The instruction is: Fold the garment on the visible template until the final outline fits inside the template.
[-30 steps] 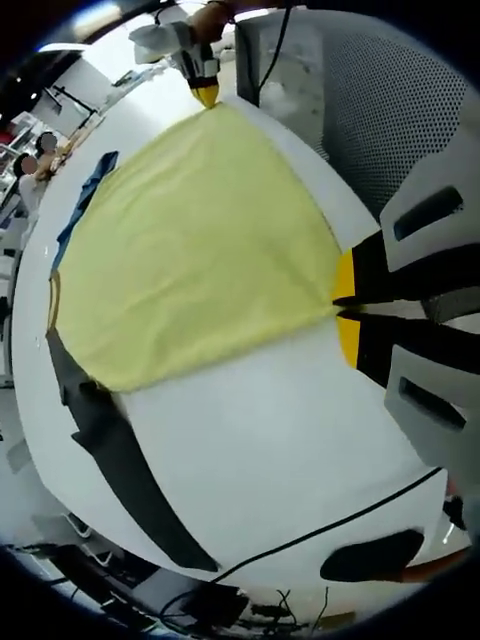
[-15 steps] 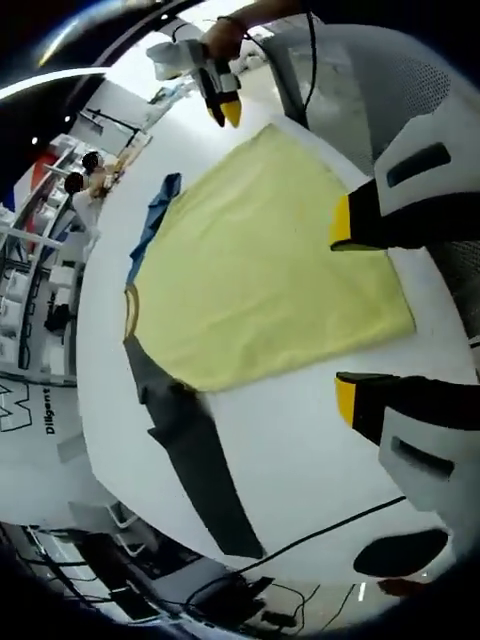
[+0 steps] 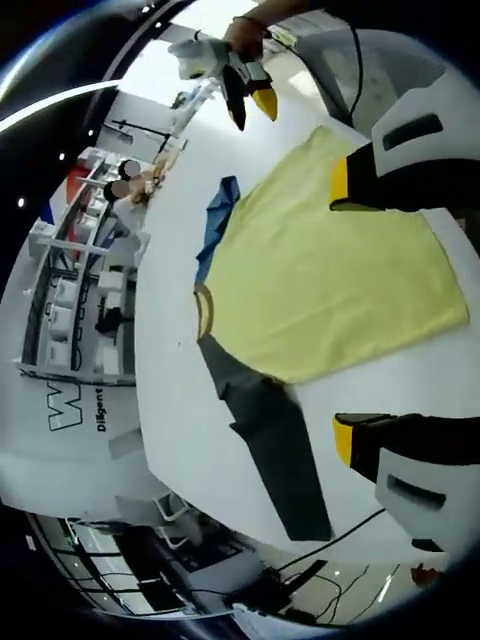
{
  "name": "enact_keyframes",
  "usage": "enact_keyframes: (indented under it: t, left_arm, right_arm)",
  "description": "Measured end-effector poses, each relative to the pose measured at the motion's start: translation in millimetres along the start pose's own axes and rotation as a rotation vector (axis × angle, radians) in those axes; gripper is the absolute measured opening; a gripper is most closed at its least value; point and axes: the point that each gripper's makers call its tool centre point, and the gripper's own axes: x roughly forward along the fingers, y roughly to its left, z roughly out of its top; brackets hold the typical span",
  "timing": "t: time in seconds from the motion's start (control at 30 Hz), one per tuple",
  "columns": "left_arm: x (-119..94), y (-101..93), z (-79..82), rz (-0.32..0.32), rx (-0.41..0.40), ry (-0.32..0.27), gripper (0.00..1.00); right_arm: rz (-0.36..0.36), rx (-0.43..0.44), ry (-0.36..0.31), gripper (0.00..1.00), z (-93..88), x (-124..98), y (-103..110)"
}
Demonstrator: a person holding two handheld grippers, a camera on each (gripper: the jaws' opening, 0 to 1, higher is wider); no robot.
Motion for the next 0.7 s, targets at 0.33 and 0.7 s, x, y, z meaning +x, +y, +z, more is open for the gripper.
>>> enact_keyframes:
  t: [0.33, 0.7]
  left_arm:
    - [8, -5.3, 11.7, -0.01, 0.046, -0.025, 0.99]
    - [12, -9.9, 5.0, -0.034, 0.059, 0.02, 0.99]
  right_arm:
    - [0.035, -0.039, -0.022, 0.92, 21.5, 5, 6]
    - [-0.077, -0.052, -0.001, 0.84, 31.8, 18, -28]
